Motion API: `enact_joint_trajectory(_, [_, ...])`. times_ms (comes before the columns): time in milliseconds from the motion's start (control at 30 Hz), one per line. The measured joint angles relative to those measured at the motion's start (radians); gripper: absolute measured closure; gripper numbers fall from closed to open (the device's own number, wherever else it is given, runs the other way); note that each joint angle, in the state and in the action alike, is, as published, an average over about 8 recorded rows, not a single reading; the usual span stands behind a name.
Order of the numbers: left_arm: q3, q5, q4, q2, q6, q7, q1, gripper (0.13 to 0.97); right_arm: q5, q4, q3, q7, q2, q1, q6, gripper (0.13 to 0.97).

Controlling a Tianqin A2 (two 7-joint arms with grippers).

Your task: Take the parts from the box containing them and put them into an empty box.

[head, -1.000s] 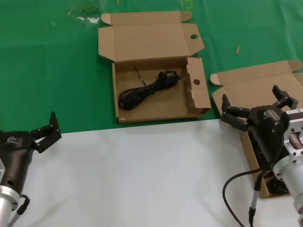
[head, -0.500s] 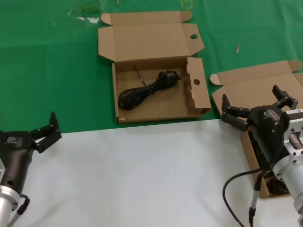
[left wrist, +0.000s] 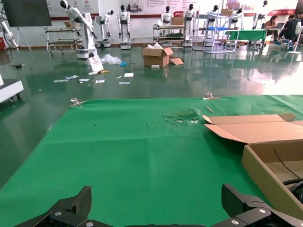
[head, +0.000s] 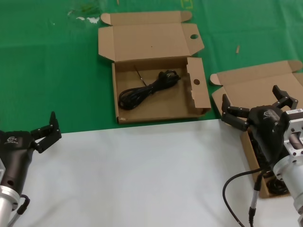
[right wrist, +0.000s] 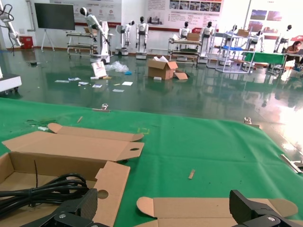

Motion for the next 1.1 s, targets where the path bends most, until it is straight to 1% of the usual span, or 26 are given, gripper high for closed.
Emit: enact_joint_trajectory(1100, [0.0,0.0,0.0,0.0,0.0,0.0,0.0,0.132,0.0,0.0,0.0,0.0,0.0,0.0,0.0,0.129])
